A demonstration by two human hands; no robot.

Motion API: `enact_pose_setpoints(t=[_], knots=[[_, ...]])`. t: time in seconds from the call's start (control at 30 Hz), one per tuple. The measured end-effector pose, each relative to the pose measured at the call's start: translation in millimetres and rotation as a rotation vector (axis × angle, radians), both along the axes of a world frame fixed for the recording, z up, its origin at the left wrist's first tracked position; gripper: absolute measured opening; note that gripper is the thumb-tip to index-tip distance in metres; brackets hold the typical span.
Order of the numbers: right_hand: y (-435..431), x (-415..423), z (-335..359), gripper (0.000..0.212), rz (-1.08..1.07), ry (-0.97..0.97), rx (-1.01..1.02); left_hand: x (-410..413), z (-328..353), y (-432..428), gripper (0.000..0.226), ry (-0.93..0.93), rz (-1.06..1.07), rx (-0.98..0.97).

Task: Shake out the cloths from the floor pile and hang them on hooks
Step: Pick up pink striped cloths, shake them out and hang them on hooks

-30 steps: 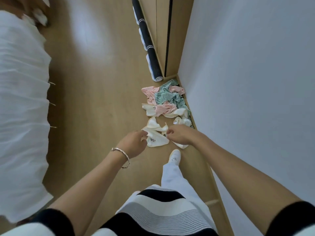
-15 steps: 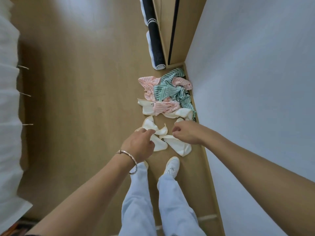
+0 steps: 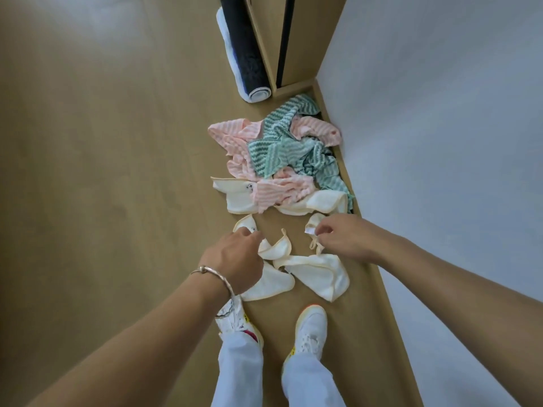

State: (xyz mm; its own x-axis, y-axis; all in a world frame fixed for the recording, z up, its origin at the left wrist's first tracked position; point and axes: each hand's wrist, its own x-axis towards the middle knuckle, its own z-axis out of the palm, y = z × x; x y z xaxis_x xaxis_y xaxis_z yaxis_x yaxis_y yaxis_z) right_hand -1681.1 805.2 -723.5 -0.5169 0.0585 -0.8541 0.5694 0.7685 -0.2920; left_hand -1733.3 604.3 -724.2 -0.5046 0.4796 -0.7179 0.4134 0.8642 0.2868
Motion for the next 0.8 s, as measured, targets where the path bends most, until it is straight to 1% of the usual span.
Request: enact_pose_setpoints(t=[0.13, 0.3, 0.47, 0.6, 0.7, 0.77, 0.8], knots=[[-13, -23, -82, 0.031, -0.026, 0.023, 0.001, -25, -80, 11, 0.038, 0.001, -0.076, -0.021], [-21, -29, -186, 0.032, 0.000, 0.058, 0.041, -46, -179, 26, 0.041, 0.019, -0.132, -0.064], [-1, -26, -266, 0.047, -0.108, 0.078, 0.135, -61, -257, 45, 0.045, 0.074, -0.156, -0.097], [24, -24, -317, 0.057, -0.271, 0.143, 0.151, -77, -307, 65, 0.048, 0.084, -0.166, -0.111], [35, -27, -346, 0.064, -0.317, 0.183, 0.107, -85, -332, 78, 0.050, 0.064, -0.154, -0.172], [38, -30, -357, 0.060, -0.303, 0.205, 0.088, -88, -342, 83, 0.046, 0.084, -0.078, -0.147], [38, -31, -359, 0.054, -0.286, 0.211, 0.093, -89, -343, 84, 0.043, 0.105, -0.035, -0.108]])
